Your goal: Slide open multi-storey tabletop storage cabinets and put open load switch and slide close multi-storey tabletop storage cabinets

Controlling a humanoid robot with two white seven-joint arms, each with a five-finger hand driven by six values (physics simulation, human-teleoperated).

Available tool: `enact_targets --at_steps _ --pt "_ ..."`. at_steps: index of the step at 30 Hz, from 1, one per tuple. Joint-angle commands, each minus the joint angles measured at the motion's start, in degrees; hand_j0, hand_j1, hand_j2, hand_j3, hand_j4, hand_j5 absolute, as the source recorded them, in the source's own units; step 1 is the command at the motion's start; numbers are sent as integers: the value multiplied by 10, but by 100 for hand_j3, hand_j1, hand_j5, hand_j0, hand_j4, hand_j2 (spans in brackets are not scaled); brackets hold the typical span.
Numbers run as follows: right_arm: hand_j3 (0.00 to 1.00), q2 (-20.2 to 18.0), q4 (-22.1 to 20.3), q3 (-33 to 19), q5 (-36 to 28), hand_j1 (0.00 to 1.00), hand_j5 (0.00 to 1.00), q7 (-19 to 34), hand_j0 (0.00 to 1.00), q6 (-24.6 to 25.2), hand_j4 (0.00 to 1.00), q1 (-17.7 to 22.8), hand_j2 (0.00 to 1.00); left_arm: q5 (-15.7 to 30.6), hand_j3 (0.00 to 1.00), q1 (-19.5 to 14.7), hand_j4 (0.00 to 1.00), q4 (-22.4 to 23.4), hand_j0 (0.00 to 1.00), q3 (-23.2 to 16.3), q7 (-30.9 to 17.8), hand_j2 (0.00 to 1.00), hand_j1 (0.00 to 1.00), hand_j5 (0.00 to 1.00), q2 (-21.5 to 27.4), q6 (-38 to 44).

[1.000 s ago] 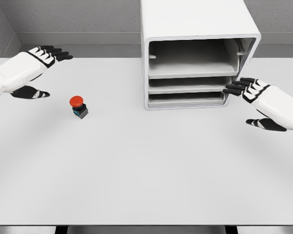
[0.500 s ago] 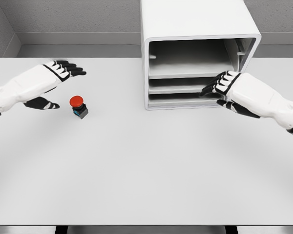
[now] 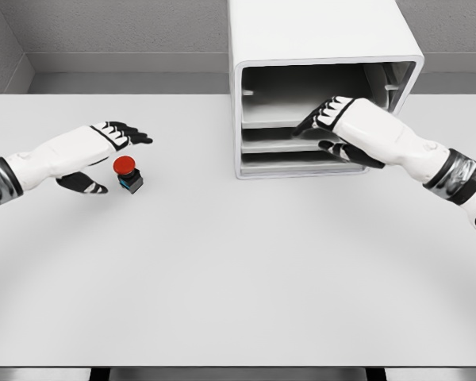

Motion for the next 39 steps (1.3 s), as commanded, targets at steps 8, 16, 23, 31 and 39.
enact_targets --at_steps 8,16,23,31,39 --pt "64 39 100 28 -3 64 64 0 64 1 64 -43 64 -4 94 -17 94 32 94 -26 0 94 94 94 -6 2" --pt "64 55 135 35 -3 64 64 0 64 1 64 -61 64 -30 91 -33 91 72 91 -27 0 91 91 91 -27 2" --pt "64 69 156 47 -2 64 64 0 64 1 64 -79 64 -41 87 -40 87 92 87 -29 0 87 87 87 -36 2" --pt "64 72 162 52 -2 64 64 0 64 1 64 -79 64 -48 79 -40 79 100 79 -30 0 79 79 79 -41 2" --pt "64 66 155 59 -2 64 64 -1 64 1 64 -71 64 -51 74 -40 74 106 74 -31 0 74 74 74 -41 2"
